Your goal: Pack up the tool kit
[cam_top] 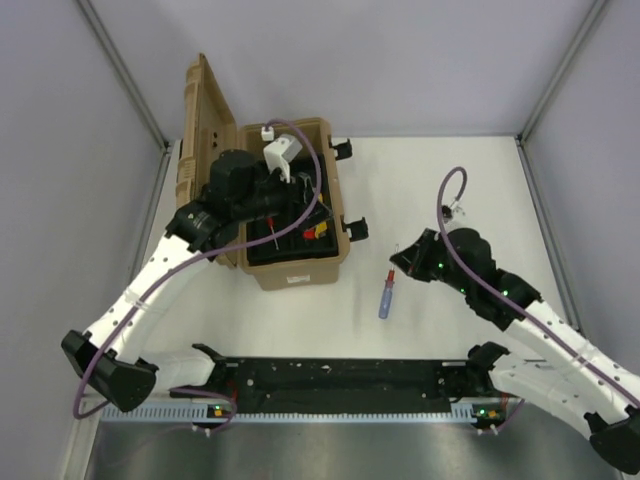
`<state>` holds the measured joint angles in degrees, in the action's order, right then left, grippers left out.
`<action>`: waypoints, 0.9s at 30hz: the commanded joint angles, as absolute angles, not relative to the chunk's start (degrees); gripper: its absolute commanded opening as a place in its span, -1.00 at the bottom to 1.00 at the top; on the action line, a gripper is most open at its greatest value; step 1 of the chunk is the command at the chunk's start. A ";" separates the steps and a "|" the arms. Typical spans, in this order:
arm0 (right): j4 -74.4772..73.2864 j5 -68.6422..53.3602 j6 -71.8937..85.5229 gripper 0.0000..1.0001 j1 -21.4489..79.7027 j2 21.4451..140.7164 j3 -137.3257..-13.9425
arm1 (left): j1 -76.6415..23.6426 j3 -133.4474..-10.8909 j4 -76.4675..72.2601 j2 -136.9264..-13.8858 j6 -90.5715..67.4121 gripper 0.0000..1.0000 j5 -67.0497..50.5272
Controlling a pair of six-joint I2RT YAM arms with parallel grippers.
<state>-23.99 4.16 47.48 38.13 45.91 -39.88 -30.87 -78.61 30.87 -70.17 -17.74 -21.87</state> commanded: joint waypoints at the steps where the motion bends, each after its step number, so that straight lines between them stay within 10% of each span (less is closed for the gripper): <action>1: -15.83 -5.25 43.86 -1.00 38.85 41.23 -45.78 | -34.44 -75.15 22.68 -70.31 -18.46 0.38 -36.12; 27: 4.83 -15.38 48.78 -1.00 38.85 41.31 -47.99 | -47.20 -59.50 -6.94 -67.50 -38.76 0.16 -39.28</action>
<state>-0.67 -15.07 47.48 38.13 41.32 -46.65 -46.70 -60.10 -2.24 -67.99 -37.21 -39.75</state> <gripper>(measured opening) 0.011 0.639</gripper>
